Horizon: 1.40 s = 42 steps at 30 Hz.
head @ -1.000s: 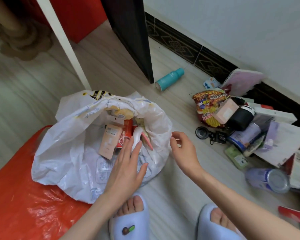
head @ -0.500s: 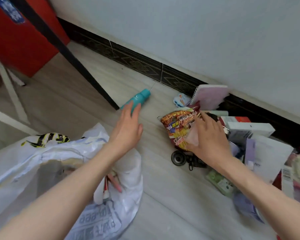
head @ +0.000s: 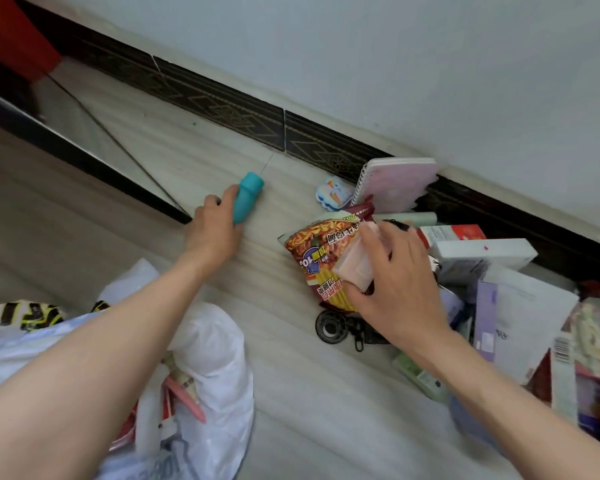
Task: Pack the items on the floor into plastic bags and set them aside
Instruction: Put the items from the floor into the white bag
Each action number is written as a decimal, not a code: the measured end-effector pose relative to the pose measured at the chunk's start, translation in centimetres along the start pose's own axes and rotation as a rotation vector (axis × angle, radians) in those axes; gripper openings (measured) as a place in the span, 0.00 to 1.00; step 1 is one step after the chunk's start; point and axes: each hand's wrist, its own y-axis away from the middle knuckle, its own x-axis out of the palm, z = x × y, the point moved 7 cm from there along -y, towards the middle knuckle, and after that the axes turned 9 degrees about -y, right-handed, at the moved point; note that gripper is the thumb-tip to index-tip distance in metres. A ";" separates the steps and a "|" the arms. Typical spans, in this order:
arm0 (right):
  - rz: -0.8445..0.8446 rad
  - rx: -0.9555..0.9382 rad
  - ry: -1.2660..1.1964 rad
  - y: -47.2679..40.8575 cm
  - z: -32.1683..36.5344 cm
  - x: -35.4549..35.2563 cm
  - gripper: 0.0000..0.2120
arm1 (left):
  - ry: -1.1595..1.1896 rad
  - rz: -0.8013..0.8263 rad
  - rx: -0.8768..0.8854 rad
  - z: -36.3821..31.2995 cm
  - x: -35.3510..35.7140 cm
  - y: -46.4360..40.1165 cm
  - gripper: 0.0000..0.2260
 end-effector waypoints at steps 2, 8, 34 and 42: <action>0.006 -0.018 -0.051 0.4 0.5 0.0 0.34 | 0.072 -0.028 0.007 -0.9 -0.5 0.7 0.28; 0.040 -0.031 -0.235 4.2 3.8 1.2 0.34 | 0.333 -0.171 0.113 -2.4 -3.8 6.9 0.29; 0.382 -0.516 -0.188 10.0 24.4 11.1 0.15 | 0.368 -0.299 -0.478 16.5 -1.8 31.9 0.21; 0.420 -0.530 -0.153 11.1 23.5 12.2 0.24 | 0.239 -0.055 -0.446 17.4 0.8 32.2 0.30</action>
